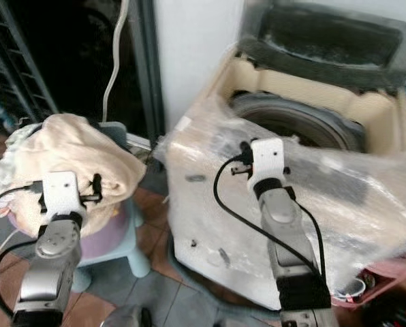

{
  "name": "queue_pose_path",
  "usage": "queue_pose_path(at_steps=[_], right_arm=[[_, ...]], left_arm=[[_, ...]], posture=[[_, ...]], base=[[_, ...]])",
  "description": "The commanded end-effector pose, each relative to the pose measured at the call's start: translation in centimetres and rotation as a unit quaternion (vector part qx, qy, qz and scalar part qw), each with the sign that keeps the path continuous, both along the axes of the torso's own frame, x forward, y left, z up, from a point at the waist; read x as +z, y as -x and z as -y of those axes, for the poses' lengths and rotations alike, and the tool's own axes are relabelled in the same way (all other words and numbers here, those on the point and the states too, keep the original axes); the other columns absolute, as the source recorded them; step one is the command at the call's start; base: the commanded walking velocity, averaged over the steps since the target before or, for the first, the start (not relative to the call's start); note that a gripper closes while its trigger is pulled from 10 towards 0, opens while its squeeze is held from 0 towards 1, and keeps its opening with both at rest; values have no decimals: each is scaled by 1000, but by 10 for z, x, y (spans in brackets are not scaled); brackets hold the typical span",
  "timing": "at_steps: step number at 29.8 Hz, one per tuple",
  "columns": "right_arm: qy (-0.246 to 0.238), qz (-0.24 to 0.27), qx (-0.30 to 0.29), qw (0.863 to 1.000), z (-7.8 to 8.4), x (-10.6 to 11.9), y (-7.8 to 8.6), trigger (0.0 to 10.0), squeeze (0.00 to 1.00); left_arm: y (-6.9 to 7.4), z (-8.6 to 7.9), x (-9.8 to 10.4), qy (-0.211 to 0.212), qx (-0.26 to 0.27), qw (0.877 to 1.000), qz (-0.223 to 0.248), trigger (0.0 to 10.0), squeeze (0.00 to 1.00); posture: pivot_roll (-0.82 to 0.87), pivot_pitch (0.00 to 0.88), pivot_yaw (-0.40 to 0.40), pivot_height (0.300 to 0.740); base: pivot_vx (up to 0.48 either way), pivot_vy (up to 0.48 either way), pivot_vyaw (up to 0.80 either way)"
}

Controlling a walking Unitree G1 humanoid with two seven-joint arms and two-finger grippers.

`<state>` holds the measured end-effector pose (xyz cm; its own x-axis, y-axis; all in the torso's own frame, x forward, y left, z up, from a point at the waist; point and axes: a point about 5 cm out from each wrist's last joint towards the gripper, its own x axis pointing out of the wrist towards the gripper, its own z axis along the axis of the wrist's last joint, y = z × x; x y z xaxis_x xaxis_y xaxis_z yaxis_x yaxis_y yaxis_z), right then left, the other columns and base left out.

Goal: Clothes washing

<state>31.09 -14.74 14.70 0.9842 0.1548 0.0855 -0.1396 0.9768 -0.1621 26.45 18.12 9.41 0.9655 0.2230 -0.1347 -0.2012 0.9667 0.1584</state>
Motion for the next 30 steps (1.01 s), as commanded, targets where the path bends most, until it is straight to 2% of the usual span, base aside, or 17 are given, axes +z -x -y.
queue_pose_path(at_steps=[1, 5, 6, 7, 8, 9, 10, 11, 20, 22, 30], right_arm=[[8, 43, 19, 999, -11, 18, 0, 10000, 0], [1, 62, 21, 998, -15, 28, 3, 10000, 0], [2, 62, 20, 998, -15, 27, 4, 10000, 67], [0, 61, 19, 998, -14, 25, 5, 10000, 192], [-2, 60, 18, 998, -14, 24, 5, 10000, 192], [-4, 56, 19, 998, -15, 22, 5, 10000, 353], [-5, 54, 20, 998, -15, 21, 5, 10000, 353], [-3, 52, 30, 998, -18, 19, 7, 10000, 1000], [-15, 52, 40, 998, -23, 21, 6, 10000, 1000], [-1, 59, 59, 997, -27, 25, 7, 10000, 1000], [4, 54, 63, 997, -31, 23, 8, 10000, 1000]], left_arm=[[2, -1, 4, -4, 1, 1000, 7, 10000, 0], [5, 1, 9, 3, 4, 1000, 20, 10000, 0], [7, 3, 7, -1, 4, 1000, 17, 10000, 0], [8, 3, 6, -4, 2, 1000, 14, 10000, 0], [8, 3, 5, -7, 1, 1000, 11, 10000, 0], [9, 3, 3, -8, 0, 1000, 9, 10000, 0], [10, 3, 3, -9, -1, 1000, 8, 10000, 0], [10, 6, 1, -4, -6, 1000, 5, 10000, 0], [7, 7, 5, -2, -10, 1000, 8, 10000, 0], [4, 9, 9, -16, -22, 1000, 15, 10000, 0], [4, 9, 9, 0, -27, 1000, 15, 10000, 0]], posture=[[14, 0, -32, 740], [15, 0, -27, 740], [19, 0, -28, 740], [19, 0, -28, 740], [19, 0, -28, 740], [20, 0, -25, 740], [19, 0, -24, 740], [16, 0, -21, 740], [9, 0, -8, 740], [13, 0, -3, 740], [14, 0, 6, 740]], base=[[0, 0, 800], [0, 0, 800], [0, 259, 800], [0, 319, 800], [0, 319, 800], [0, 368, 800], [0, 368, 800], [0, 480, 800], [0, 480, 790], [0, 480, 775], [0, 480, 630]])
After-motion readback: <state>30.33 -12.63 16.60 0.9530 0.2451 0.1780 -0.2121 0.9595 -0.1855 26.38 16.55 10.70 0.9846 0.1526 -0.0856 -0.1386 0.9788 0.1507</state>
